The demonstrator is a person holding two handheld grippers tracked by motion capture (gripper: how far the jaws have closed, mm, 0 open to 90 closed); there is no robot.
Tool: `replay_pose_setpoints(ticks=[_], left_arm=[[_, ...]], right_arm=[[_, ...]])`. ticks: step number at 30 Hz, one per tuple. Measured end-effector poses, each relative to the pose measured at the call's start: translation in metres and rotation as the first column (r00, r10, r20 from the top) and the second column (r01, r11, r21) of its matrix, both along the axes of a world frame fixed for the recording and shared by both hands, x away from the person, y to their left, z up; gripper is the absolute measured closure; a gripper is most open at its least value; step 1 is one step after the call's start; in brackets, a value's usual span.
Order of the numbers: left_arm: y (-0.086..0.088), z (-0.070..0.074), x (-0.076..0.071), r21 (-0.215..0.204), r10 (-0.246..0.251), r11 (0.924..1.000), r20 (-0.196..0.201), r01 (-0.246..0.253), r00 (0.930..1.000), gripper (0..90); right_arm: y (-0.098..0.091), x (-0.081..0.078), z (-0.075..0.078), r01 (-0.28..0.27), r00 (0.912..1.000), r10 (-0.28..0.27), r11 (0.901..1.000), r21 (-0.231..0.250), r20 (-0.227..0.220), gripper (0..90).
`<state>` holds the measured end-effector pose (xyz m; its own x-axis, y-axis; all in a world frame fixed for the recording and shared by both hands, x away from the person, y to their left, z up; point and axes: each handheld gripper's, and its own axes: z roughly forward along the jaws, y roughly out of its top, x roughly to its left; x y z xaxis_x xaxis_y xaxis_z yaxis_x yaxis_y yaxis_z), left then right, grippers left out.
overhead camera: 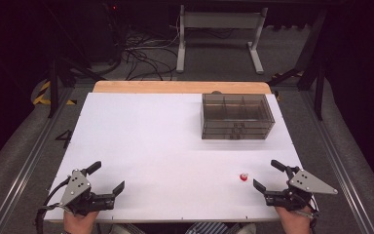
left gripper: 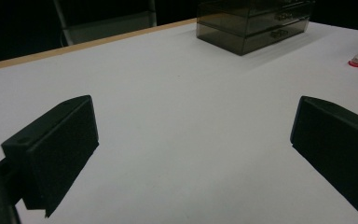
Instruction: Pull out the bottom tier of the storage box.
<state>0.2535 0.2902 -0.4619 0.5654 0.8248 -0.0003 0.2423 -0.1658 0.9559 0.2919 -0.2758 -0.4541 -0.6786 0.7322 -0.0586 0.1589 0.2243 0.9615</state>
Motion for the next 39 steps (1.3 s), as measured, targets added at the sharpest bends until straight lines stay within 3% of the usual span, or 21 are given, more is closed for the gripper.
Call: replay_pose_setpoints(ticks=[14,39], left_arm=[[0.0001,-0.0007,-0.0001,0.015,0.027,0.9995,0.006,-0.027,0.9996,2.0],[0.0002,-0.0012,0.0004,0.016,0.030,0.9994,0.002,-0.030,0.9996,2.6]], right_arm=[[0.0011,0.0013,-0.0013,0.006,1.0000,-0.006,0.9999,-0.013,-0.007,11.2],[0.0069,0.0074,0.0004,-0.003,0.9999,0.003,0.9998,-0.022,-0.016,14.0]])
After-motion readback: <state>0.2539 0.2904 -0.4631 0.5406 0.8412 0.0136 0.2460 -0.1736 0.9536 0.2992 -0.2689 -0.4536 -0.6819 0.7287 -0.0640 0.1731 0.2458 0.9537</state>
